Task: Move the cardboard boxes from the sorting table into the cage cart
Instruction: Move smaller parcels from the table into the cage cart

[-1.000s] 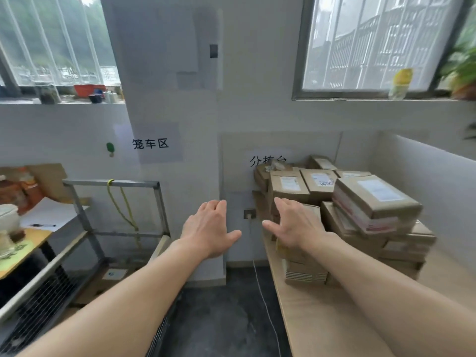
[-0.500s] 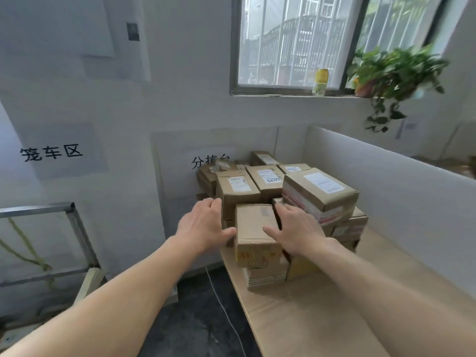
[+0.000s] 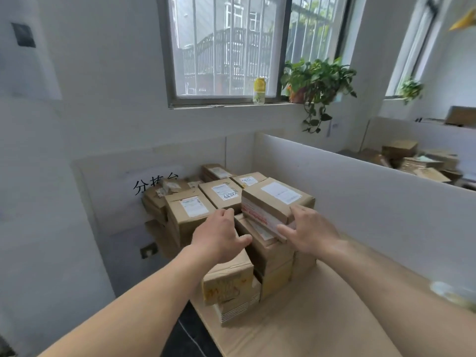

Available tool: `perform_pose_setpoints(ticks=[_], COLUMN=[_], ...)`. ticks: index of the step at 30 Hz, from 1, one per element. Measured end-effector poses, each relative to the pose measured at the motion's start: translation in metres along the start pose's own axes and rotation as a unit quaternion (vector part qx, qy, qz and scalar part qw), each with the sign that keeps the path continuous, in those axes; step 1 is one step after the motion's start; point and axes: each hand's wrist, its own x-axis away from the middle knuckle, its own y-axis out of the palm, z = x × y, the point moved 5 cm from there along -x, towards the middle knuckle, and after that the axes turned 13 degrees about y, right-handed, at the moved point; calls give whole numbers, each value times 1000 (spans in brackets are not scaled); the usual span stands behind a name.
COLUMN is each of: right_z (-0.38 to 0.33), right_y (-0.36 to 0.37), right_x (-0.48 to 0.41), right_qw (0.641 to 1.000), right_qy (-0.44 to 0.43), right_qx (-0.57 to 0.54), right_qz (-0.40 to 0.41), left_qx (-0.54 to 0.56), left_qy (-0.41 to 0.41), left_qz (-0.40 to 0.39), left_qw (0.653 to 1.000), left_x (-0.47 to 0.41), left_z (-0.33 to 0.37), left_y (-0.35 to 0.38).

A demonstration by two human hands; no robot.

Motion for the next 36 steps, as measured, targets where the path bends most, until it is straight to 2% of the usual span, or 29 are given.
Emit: perform_pose_setpoints(ticks=[8,16,21,25,27,36], right_z=[56,84,90,87,84,77], right_y=[11,42,52,66,70,66], right_x=[-100,-176,-193,-204,-206,-191], right_qw=[999,992,988,976,971,966], right_qy=[43,80,74,63,59,69], right_qx=[-19,-67,-104,-122,-142,-188], right_qz=[-26,-74,-82,-167,-185,-163], left_qx=[45,135,188,209,214,249], left_qy=[-36,-119,-180,-203,-210,-208], left_qz=[-22,-9,11,28,40,78], left_qw=[998,984,965,956,953,943], left_x=[-89,-147,-162,-172,-176,-170], left_z=[18,21,12,8,6,6], left_y=[47,95,114,121,122,116])
